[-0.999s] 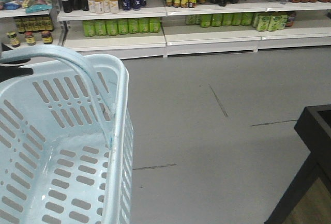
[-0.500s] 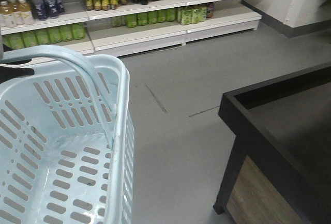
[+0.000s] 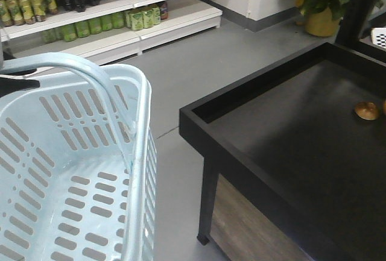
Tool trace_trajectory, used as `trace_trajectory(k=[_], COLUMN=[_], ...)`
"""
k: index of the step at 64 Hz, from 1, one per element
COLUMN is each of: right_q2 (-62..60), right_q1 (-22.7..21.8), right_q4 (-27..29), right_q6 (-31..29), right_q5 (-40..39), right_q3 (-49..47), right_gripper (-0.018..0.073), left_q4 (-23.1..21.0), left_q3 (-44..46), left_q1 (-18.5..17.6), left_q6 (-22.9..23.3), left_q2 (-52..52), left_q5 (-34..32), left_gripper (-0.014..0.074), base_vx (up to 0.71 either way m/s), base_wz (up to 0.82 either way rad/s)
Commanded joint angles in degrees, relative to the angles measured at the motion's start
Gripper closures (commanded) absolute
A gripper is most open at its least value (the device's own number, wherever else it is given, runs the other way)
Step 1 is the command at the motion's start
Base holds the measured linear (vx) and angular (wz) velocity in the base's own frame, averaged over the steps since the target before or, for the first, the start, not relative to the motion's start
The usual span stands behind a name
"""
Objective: Pick three apples into basket with both arms
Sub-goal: 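Turn the base to the table with red apples and oranges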
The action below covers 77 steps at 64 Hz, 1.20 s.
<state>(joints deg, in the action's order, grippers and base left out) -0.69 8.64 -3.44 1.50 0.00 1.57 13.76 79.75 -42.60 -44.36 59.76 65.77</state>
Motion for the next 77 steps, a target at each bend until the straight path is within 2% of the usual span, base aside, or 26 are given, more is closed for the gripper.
trace_trajectory(k=[1,77], right_q2=[-0.75,-0.68], right_q1=[-0.02,0.04], right_q4=[-0.43,-0.43], right_q6=[-0.02,-0.02], right_q5=[-4.16,-3.96], right_q3=[0.83,0.83], right_gripper=[0.0568,0.0568], left_q4=[0.52,0.52], left_q3=[1.70,1.70], left_q1=[-0.16,-0.16], left_q6=[0.90,0.90], left_q2=[-0.88,0.10], left_q5=[-4.74,-5.43], left_gripper=[0.0603,0.0603], base_vx=[0.05,0.07], base_wz=[-0.45,-0.48])
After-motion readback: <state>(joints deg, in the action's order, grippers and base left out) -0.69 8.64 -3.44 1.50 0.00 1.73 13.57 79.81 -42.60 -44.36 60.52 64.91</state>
